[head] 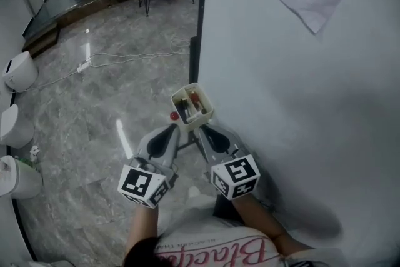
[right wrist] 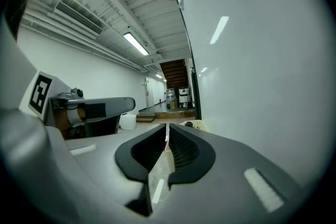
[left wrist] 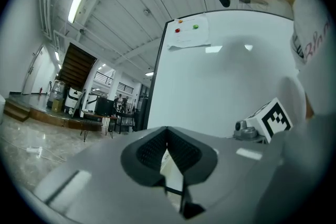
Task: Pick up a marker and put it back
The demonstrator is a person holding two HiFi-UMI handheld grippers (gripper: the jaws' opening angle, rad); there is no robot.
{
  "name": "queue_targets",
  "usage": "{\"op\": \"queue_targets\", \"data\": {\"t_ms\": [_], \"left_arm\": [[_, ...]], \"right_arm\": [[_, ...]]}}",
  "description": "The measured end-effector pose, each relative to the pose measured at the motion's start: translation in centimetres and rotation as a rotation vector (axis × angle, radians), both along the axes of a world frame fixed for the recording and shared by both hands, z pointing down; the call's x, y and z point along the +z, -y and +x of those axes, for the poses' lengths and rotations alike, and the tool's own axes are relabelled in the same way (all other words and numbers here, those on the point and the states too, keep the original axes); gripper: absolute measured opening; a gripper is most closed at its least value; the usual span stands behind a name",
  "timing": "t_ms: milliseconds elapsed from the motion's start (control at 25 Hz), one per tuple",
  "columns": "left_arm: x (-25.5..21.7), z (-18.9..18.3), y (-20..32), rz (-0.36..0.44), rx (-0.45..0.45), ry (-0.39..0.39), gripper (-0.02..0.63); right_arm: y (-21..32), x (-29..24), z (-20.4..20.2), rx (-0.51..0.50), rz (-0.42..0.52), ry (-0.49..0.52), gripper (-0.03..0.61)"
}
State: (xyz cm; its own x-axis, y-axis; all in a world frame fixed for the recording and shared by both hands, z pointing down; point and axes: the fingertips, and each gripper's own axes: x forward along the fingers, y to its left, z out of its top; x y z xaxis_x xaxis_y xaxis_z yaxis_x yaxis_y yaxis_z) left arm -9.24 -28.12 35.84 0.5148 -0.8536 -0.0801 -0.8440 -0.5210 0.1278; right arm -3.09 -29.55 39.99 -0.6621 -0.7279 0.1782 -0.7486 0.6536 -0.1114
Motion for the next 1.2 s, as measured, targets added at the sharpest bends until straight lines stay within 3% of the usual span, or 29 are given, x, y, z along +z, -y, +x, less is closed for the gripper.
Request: {"op": "queue_targets", "data": {"t_ms": [320,440,520,1200], "left_arm": [[0.8,-0.4,3.1,-0.038,0.041,0.010,0.000],[0.9,-0.8,3.9,-0.043,0.050,0.008,0.000],[0.9,-1.0,4.3,-0.046,0.057,0.009,0.000],[-1.3,-0.8,5.5,0.028,0.114,0.013,0.000]], "right_arm": [[4.1,2.5,-0.1,0.092,-0.078,0.019,0.110],[5.0,3.0,-0.5,0.100,-0.090,0.045,0.108],[5.2,2.9,-0.7,0.091,-0.088,0.064,0.058],[3.8,-5.3,-0.1,0.067,0.147,0.057,0.058]]}}
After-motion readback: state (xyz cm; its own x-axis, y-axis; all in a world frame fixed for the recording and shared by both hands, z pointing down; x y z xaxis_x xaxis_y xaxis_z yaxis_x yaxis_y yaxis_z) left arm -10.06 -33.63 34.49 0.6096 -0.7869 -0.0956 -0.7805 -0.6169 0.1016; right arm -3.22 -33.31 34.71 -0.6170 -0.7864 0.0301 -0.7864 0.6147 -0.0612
